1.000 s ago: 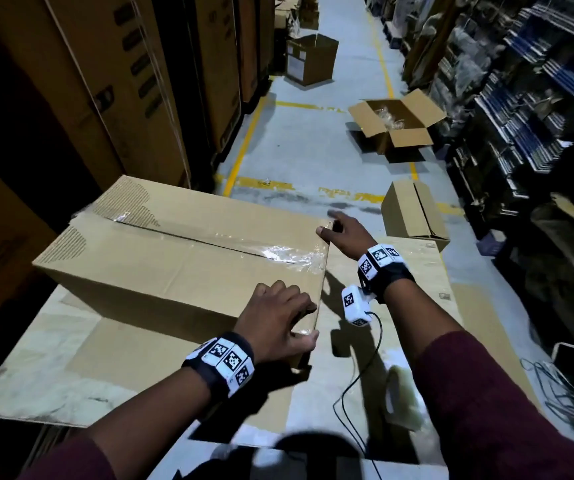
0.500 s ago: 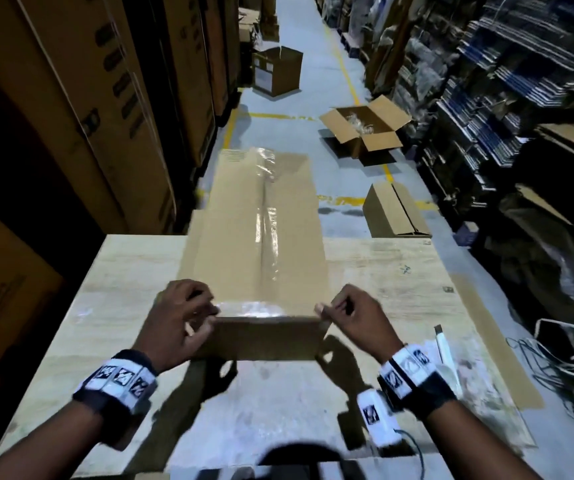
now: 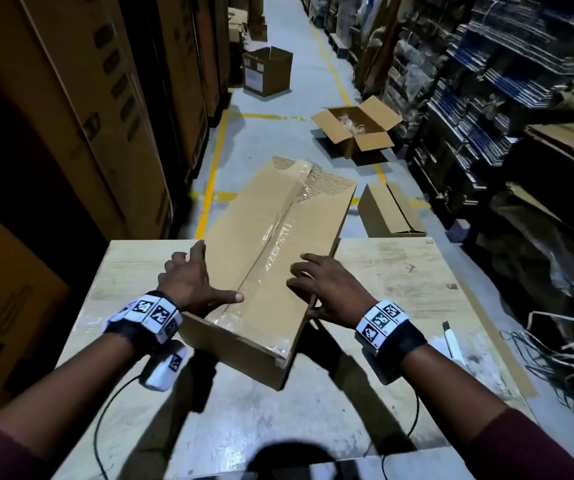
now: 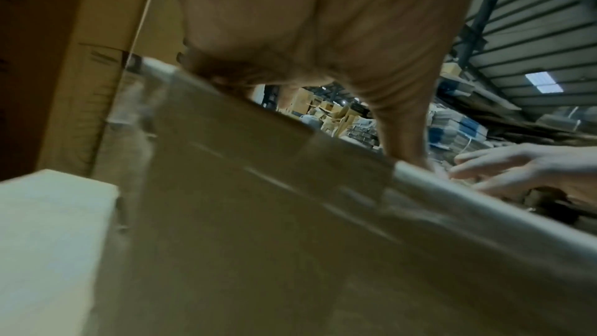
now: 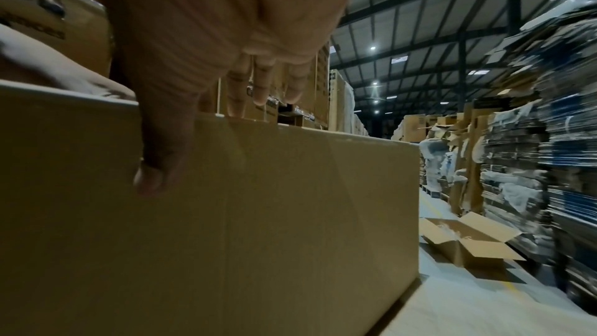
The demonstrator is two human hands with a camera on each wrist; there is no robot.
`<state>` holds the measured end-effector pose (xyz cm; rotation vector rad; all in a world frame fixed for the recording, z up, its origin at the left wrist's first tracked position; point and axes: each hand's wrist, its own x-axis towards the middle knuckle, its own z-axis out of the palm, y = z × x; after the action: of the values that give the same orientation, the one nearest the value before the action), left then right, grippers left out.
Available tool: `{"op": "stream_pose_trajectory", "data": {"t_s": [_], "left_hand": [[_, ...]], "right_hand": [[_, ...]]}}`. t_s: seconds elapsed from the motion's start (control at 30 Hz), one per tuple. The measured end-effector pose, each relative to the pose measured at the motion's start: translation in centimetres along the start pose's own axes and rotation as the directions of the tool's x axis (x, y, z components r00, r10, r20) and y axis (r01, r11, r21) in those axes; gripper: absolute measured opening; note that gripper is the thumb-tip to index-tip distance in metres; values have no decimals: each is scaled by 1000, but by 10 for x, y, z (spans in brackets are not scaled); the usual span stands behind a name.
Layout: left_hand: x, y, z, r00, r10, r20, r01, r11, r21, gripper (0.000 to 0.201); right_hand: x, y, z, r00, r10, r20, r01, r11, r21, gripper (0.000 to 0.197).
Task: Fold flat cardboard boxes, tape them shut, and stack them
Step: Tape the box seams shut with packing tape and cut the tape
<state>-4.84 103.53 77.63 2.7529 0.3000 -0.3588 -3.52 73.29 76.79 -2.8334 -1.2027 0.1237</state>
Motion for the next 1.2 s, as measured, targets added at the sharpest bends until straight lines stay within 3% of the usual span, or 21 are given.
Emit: {"op": "stream_pose_trajectory", "data": {"t_s": [0.13,0.27,0.33,0.47,0.6,0.8,0.87,0.93,1.03,1.2], "left_hand": [[6,-40,-23,993,114,29,-112,992,-59,144],[10,-76,-59,961,270,68,-269,963,-19,145],[16,-87,-69,949,300,99,-305,951,47,143],[30,-94,-68,949,277,149,-304,930,208,151],[32,-85,-54,976,206,76,-219,944,246,140],[27,-69,-47,989,143,48,-151,943,295,117],[25,-60,-51,983,175,64,-186,929,321,110],[23,-51,-54,971,222,92,-240,919,314,99],[19,-28,-54,927,357,117,-375,855,358,87],[8,51,-33,819,525,233,-573,772,275,75]], "right_hand": [[17,-33,8,995,-98,-11,98,986,131,86],[41,-112,28,974,-197,-107,210,970,120,93],[57,-152,34,981,-156,-111,170,977,126,101],[78,-183,32,999,23,38,-28,987,158,119],[84,-143,28,990,96,103,-113,980,166,115],[49,-20,18,955,283,90,-292,951,106,105],[33,15,15,927,364,87,-372,922,107,103],[22,45,13,888,452,79,-458,884,95,86],[12,83,9,824,565,36,-566,820,88,77],[11,108,6,797,603,-21,-557,749,358,82]]}}
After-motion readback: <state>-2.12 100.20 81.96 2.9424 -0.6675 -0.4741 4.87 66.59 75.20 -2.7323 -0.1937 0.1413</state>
